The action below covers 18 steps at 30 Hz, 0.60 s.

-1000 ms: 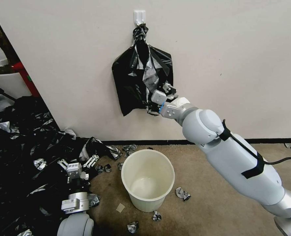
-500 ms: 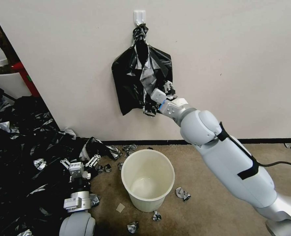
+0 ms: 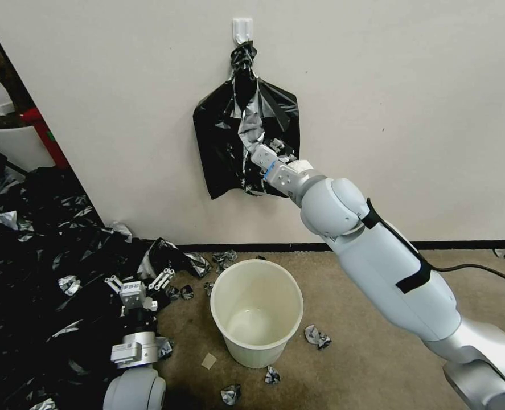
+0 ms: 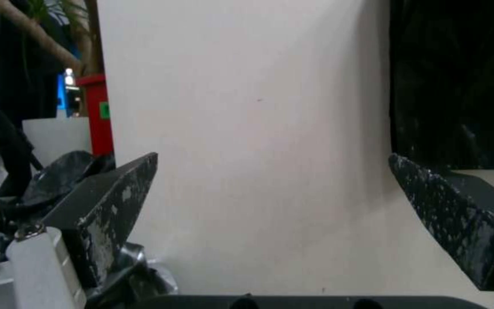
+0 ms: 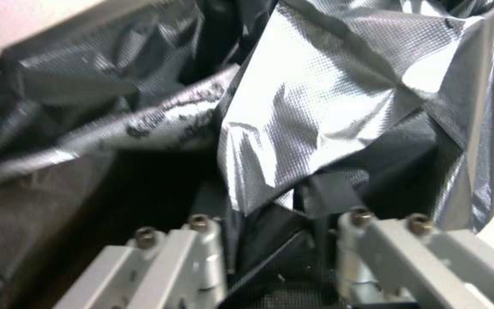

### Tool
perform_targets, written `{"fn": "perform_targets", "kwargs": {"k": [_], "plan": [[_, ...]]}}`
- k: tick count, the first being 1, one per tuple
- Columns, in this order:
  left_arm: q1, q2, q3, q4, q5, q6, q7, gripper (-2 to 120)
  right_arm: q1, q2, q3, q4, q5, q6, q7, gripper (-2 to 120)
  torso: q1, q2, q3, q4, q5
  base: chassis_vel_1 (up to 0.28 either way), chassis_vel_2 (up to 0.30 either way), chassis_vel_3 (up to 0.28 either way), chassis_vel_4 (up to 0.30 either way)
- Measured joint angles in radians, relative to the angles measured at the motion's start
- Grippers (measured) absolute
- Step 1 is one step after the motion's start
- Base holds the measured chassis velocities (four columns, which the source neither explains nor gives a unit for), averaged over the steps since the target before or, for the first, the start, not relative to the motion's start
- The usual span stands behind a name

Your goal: Place a trash bag onto the trash bin.

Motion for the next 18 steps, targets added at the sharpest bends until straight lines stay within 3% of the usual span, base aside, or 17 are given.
{"fn": "perform_targets", "kwargs": {"k": [5,9,11,13,15,16,17,18], "plan": [[-0.012,0.009,0.001,0.0,-0.016,0.001,0.0,100,-0.021,-0.014,0.019,0.015,0.037,0.001,0.033,7,0.0,0.0,0.0,-0.0001,0.0001,0.0,0.0,0.0,0.0],[-0.025,0.02,0.008,-0.006,-0.041,0.001,0.001,100,-0.04,-0.018,0.038,0.031,0.074,0.003,0.068,0,0.0,0.0,0.0,-0.0001,0.0001,0.0,0.0,0.0,0.0],[-0.055,0.054,0.027,-0.02,-0.108,0.004,0.009,100,-0.073,-0.021,0.064,0.052,0.205,0.034,0.19,0,0.0,0.0,0.0,-0.0002,0.0,0.0,0.0,0.0,0.0],[-0.069,0.072,0.033,-0.027,-0.142,0.009,0.02,100,-0.086,-0.021,0.073,0.056,0.27,0.066,0.243,0,0.0,0.0,0.0,-0.0001,0.0,0.0,0.0,0.0,0.0],[-0.122,0.149,0.06,-0.045,-0.248,0.019,0.051,100,-0.116,-0.022,0.087,0.057,0.494,0.194,0.377,0,0.0,0.0,0.0,0.0,-0.0002,0.0,0.0,0.0,0.0],[-0.122,0.149,0.06,-0.045,-0.248,0.019,0.051,100,-0.116,-0.022,0.087,0.057,0.494,0.194,0.377,0,0.0,0.0,0.0,0.0,-0.0002,0.0,0.0,0.0,0.0],[-0.168,0.223,0.08,-0.053,-0.328,0.024,0.081,100,-0.137,-0.023,0.089,0.055,0.658,0.299,0.452,0,0.0,0.0,0.0,0.0,-0.0003,0.0,0.0,0.0,0.0],[-0.168,0.223,0.08,-0.053,-0.328,0.024,0.081,100,-0.137,-0.023,0.089,0.055,0.658,0.299,0.452,0,0.0,0.0,0.0,0.0,-0.0003,0.0,0.0,0.0,0.0]]}}
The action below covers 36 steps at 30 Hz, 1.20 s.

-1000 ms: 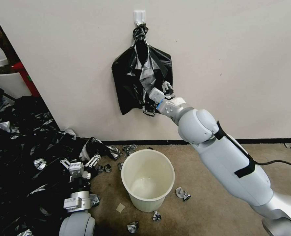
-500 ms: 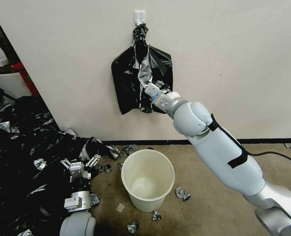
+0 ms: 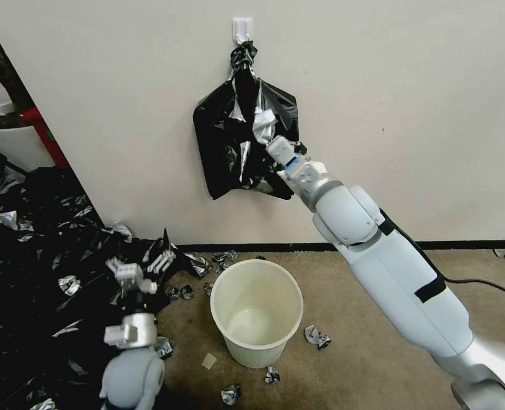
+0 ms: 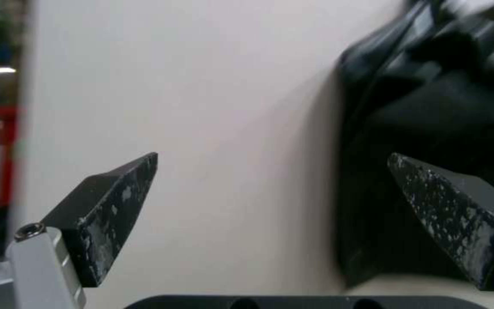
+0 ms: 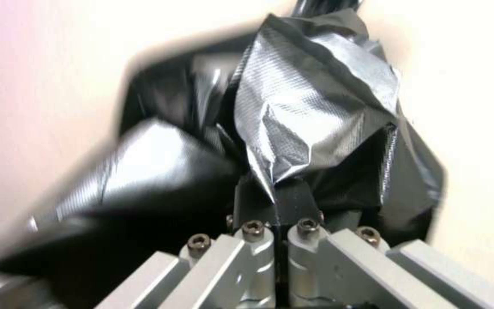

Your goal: Place a trash bag onto the trash bin.

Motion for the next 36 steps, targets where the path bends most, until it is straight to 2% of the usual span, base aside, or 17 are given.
{"fn": "perform_targets", "kwargs": {"k": [2,4,5,7,9,10,12,13,14,16,17,19,21,23,30,34,36], "plan": [[-0.082,0.141,0.034,-0.001,-0.11,0.005,0.045,100,-0.023,0.0,0.001,-0.006,0.165,0.116,0.063,0,0.0,0.0,0.0,-0.0001,-0.0001,0.0,0.0,0.0,0.0],[-0.17,0.282,0.075,0.016,-0.221,0.012,0.09,100,-0.042,0.002,0.003,-0.017,0.26,0.195,0.089,0,0.0,0.0,0.0,-0.0001,0.0002,0.0,0.0,0.0,0.0],[-0.17,0.282,0.075,0.016,-0.221,0.012,0.09,100,-0.042,0.002,0.003,-0.017,0.26,0.195,0.089,0,0.0,0.0,0.0,-0.0001,0.0002,0.0,0.0,0.0,0.0],[-0.293,0.396,0.151,0.049,-0.327,0.036,0.12,100,-0.059,0.01,0.01,-0.034,0.29,0.244,0.09,0,0.0,0.0,0.0,0.0002,-0.0001,0.0,0.0,0.0,0.0],[-0.442,0.467,0.248,0.075,-0.408,0.076,0.143,100,-0.072,0.02,0.019,-0.044,0.291,0.266,0.085,0,0.0,0.0,0.0,0.0002,0.0,0.0,0.0,0.0,0.0],[-0.442,0.467,0.248,0.075,-0.408,0.076,0.143,100,-0.072,0.02,0.019,-0.044,0.291,0.266,0.085,0,0.0,0.0,0.0,0.0002,0.0,0.0,0.0,0.0,0.0],[-0.591,0.515,0.366,0.106,-0.451,0.11,0.17,100,-0.081,0.031,0.03,-0.049,0.288,0.275,0.079,0,0.0,0.0,0.0,-0.0006,0.0007,0.0,0.0,0.0,0.0],[-0.591,0.515,0.366,0.106,-0.451,0.11,0.17,100,-0.081,0.031,0.03,-0.049,0.288,0.275,0.079,0,0.0,0.0,0.0,-0.0006,0.0007,0.0,0.0,0.0,0.0],[-0.636,0.526,0.405,0.12,-0.461,0.122,0.183,100,-0.082,0.032,0.033,-0.05,0.287,0.278,0.077,0,0.0,0.0,0.0,-0.0005,0.0006,0.0,0.0,0.0,0.0],[-0.823,0.555,0.537,0.178,-0.483,0.169,0.256,100,-0.084,0.042,0.046,-0.055,0.276,0.285,0.064,0,0.0,0.0,0.0,-0.0002,0.0004,0.0,0.0,0.0,0.0],[-0.823,0.555,0.537,0.178,-0.483,0.169,0.256,100,-0.084,0.042,0.046,-0.055,0.276,0.285,0.064,0,0.0,0.0,0.0,-0.0002,0.0004,0.0,0.0,0.0,0.0],[-0.952,0.554,0.626,0.235,-0.482,0.202,0.304,100,-0.087,0.051,0.056,-0.06,0.266,0.287,0.056,0,0.0,0.0,0.0,-0.0001,0.0003,0.0,0.0,0.0,0.0],[-0.986,0.548,0.653,0.254,-0.481,0.207,0.319,100,-0.09,0.055,0.059,-0.061,0.262,0.288,0.053,0,0.0,0.0,0.0,-0.0002,0.0005,0.0,0.0,0.0,0.0],[-1.04,0.525,0.702,0.29,-0.471,0.229,0.365,100,-0.096,0.064,0.065,-0.061,0.25,0.291,0.049,0,0.0,0.0,0.0,-0.0002,0.0003,0.0,0.0,0.0,0.0],[-1.059,0.488,0.723,0.307,-0.375,0.33,0.429,100,-0.1,0.074,0.071,-0.061,0.221,0.293,0.043,0,0.0,0.0,0.0,-0.0001,0.0003,0.0,0.0,0.0,0.0],[-1.055,0.477,0.721,0.316,-0.342,0.355,0.435,99,-0.102,0.074,0.072,-0.057,0.218,0.295,0.041,0,0.0,0.0,0.0,0.0,0.0003,0.0,0.0,0.0,0.0],[-1.052,0.467,0.717,0.32,-0.333,0.362,0.435,93,-0.105,0.071,0.074,-0.051,0.216,0.296,0.04,0,0.0,0.0,0.0,0.0,0.0003,0.0,0.0,0.0,0.0]]}}
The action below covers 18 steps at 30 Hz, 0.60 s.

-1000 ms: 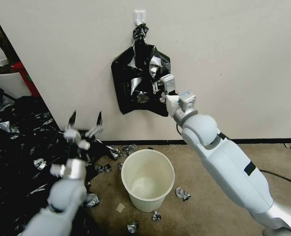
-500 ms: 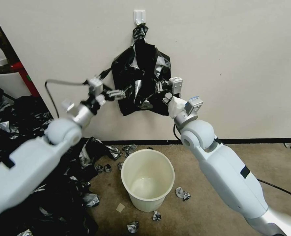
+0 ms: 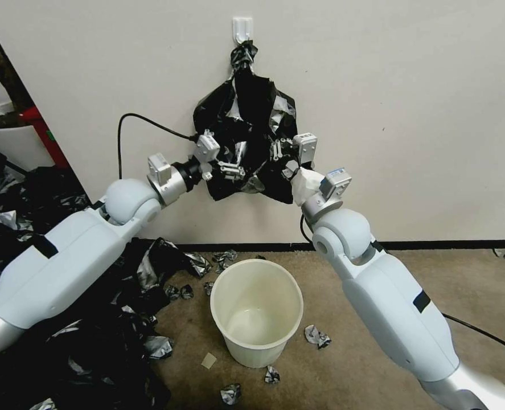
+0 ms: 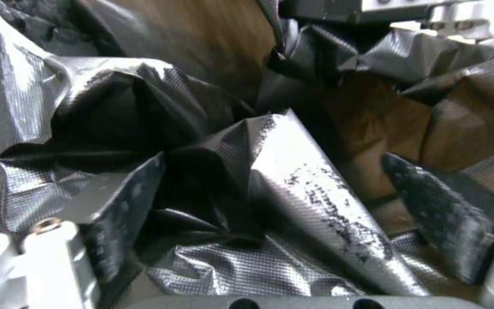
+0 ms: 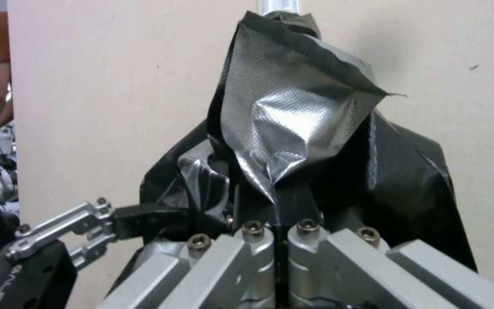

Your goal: Place a trash bag onto the trash bin.

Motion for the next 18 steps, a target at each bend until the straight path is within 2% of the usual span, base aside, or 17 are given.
{"fn": "perform_targets", "kwargs": {"k": [6,7,10,11,15,17,18], "plan": [[0.021,-0.008,-0.018,-0.007,0.0,0.025,-0.001,70,-0.009,-0.016,0.007,0.01,-0.006,0.006,-0.006,0,0.0,0.0,0.0,0.0,0.0001,0.0,0.0,0.0,0.0],[0.021,-0.008,-0.018,-0.007,0.0,0.025,-0.001,70,-0.009,-0.016,0.007,0.01,-0.006,0.006,-0.006,0,0.0,0.0,0.0,0.0,0.0001,0.0,0.0,0.0,0.0],[0.043,-0.009,-0.048,-0.024,-0.003,0.072,-0.011,55,-0.015,-0.03,0.017,0.022,-0.004,0.014,-0.016,0,0.0,0.0,0.0,-0.0001,0.0001,0.0,0.0,0.0,0.0],[0.043,-0.009,-0.048,-0.024,-0.003,0.072,-0.011,55,-0.015,-0.03,0.017,0.022,-0.004,0.014,-0.016,0,0.0,0.0,0.0,-0.0001,0.0001,0.0,0.0,0.0,0.0],[0.079,-0.007,-0.081,-0.059,-0.002,0.115,-0.042,36,-0.026,-0.047,0.022,0.041,0.0,0.021,-0.026,0,0.0,0.0,0.0,-0.0001,0.0,0.0,0.0,0.0,0.0],[0.086,-0.006,-0.087,-0.067,-0.002,0.12,-0.049,33,-0.028,-0.049,0.022,0.043,0.001,0.022,-0.026,0,0.0,0.0,0.0,-0.0001,0.0,0.0,0.0,0.0,0.0],[0.103,-0.002,-0.105,-0.087,-0.002,0.13,-0.066,26,-0.035,-0.052,0.024,0.049,0.001,0.023,-0.027,0,0.0,0.0,0.0,-0.0001,0.0,0.0,0.0,0.0,0.0]]}}
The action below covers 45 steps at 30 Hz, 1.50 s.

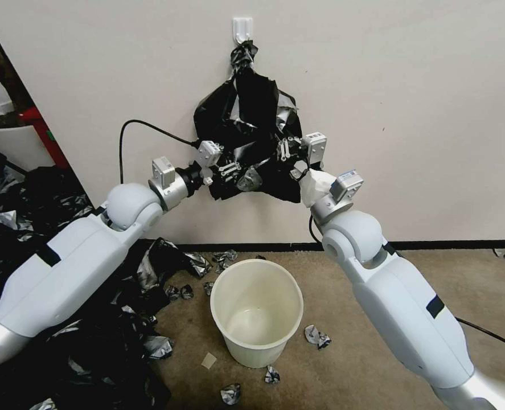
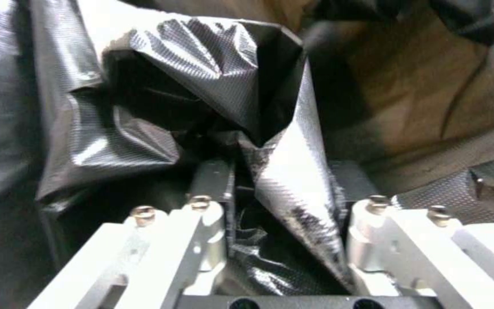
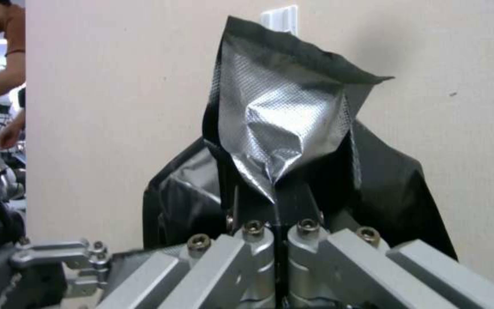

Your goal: Place a trash bag onto the trash bin.

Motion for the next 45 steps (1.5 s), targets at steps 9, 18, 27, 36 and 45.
{"fn": "perform_targets", "kwargs": {"k": [9,18,27,36,45], "plan": [[0.187,0.016,-0.139,-0.132,-0.047,-0.023,-0.078,0,-0.063,-0.024,0.021,0.037,0.053,0.013,0.011,0,0.0,0.0,0.0,0.0002,-0.0002,0.0,0.0,0.0,0.0],[0.443,-0.06,-0.299,-0.252,-0.071,-0.147,-0.174,0,-0.248,-0.01,0.071,0.214,0.193,0.025,0.134,0,0.0,0.0,0.0,0.0001,-0.0001,0.0,0.0,0.0,0.0],[0.765,-0.203,-0.466,-0.445,-0.07,-0.19,-0.222,0,-0.572,0.077,0.124,0.427,0.072,0.054,0.149,0,0.0,0.0,0.0,0.0001,0.0001,0.0,0.0,0.0,0.0],[0.933,-0.261,-0.506,-0.597,-0.063,-0.159,-0.236,0,-0.787,0.1,0.119,0.573,-0.006,0.03,0.175,0,0.0,0.0,0.0,0.0002,0.0,0.0,0.0,0.0,0.0],[0.979,-0.292,-0.484,-0.618,-0.02,-0.122,-0.236,0,-0.824,0.103,0.117,0.534,-0.049,0.019,0.214,0,0.0,0.0,0.0,0.0,0.0001,0.0,0.0,0.0,0.0]]}}
